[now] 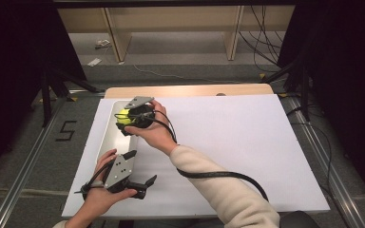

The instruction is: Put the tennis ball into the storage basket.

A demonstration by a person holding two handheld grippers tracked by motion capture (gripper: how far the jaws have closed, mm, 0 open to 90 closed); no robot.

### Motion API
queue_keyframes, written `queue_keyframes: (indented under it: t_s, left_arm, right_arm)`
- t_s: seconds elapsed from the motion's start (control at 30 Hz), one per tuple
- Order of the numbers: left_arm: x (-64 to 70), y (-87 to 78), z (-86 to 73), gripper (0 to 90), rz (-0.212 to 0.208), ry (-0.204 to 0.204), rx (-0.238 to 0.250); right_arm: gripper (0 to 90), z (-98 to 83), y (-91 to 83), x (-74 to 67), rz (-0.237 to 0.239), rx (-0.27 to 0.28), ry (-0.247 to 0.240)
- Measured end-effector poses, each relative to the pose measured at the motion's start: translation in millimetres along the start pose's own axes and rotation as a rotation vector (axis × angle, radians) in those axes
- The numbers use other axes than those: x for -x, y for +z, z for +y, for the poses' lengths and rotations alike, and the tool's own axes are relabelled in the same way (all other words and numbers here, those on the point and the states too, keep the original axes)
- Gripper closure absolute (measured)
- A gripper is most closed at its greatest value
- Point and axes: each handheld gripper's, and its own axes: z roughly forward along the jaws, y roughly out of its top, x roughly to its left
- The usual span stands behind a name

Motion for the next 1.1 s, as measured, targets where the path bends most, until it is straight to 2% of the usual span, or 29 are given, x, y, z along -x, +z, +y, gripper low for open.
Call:
queue_keyframes:
  t_s: [1.1]
  left_arm:
    - [0.6,0.7,-0.3,0.1,-0.01,0.0,-0.005]
  right_arm:
    - [26.7,-7.4,21.2,-3.1,0.046,-0.053,-0.009]
